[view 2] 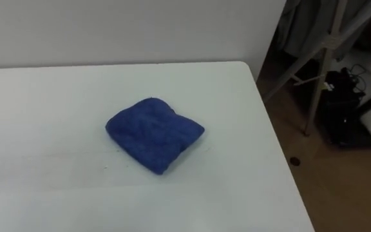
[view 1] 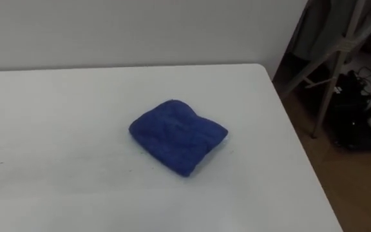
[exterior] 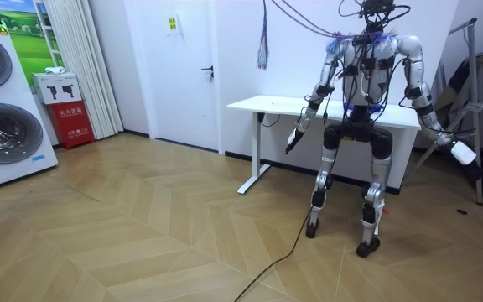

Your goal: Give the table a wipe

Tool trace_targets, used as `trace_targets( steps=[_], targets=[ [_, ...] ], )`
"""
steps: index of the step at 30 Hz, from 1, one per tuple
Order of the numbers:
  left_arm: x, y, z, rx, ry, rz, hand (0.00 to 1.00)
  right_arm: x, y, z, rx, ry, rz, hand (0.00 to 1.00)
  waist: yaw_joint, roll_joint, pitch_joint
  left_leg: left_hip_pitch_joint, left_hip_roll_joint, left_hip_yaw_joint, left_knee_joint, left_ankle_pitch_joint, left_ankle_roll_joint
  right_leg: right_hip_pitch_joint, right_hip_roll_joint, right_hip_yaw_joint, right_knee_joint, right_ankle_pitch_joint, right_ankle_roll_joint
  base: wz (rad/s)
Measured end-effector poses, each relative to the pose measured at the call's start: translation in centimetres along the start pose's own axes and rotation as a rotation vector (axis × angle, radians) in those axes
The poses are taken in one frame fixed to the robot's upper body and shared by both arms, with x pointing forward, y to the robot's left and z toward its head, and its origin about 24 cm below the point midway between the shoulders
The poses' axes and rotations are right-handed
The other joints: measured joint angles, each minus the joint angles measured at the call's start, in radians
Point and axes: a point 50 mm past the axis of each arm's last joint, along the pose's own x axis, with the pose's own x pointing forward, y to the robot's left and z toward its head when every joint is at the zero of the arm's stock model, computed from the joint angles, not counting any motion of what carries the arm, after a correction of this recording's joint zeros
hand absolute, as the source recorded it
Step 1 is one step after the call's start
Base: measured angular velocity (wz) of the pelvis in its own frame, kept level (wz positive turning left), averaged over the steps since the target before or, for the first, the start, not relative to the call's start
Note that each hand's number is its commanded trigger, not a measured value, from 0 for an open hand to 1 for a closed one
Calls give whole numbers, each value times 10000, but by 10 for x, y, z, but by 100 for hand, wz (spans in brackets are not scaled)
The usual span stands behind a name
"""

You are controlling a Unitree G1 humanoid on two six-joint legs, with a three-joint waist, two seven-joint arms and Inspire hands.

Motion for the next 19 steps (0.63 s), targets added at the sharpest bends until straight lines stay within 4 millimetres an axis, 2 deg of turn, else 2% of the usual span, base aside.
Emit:
trace_targets(
  steps=[4, 6, 11, 16, 19],
  targets=[
    [-1, -5, -9, 342, 434, -177, 0, -3, 6, -16, -1569, 353, 881, 0, 62, 147, -29, 162, 9, -87, 44, -66, -10, 229, 13, -59, -8, -1, 2, 7],
    [-2, -12, -12, 700, 590, -365, 0, -7, 17, -20, -2932, 247, 1516, 0, 156, 218, -12, 133, 10, -78, 103, -76, -8, 226, 11, -58, -6, -1, 1, -4],
    [-5, -27, -16, 1052, 704, -616, 0, -19, 49, 1, -4298, -945, 2339, 0, 367, 418, 35, 108, 10, -78, 214, -80, -4, 261, 13, -28, -12, 0, 0, 1],
    [-6, -42, -8, 1559, 339, -793, 0, -37, 82, 27, -5165, -2918, 3417, 0, 731, 447, 38, -103, -29, -183, 292, -81, 4, 225, 28, -26, -170, 6, -10, 7],
    [-7, -51, 1, 1956, -14, -800, 0, -44, 92, 18, -5870, -3165, 3971, 0, 893, 525, 66, -114, -37, -208, 262, -90, 11, 225, 28, -38, -172, 4, -6, 1]
  ],
)
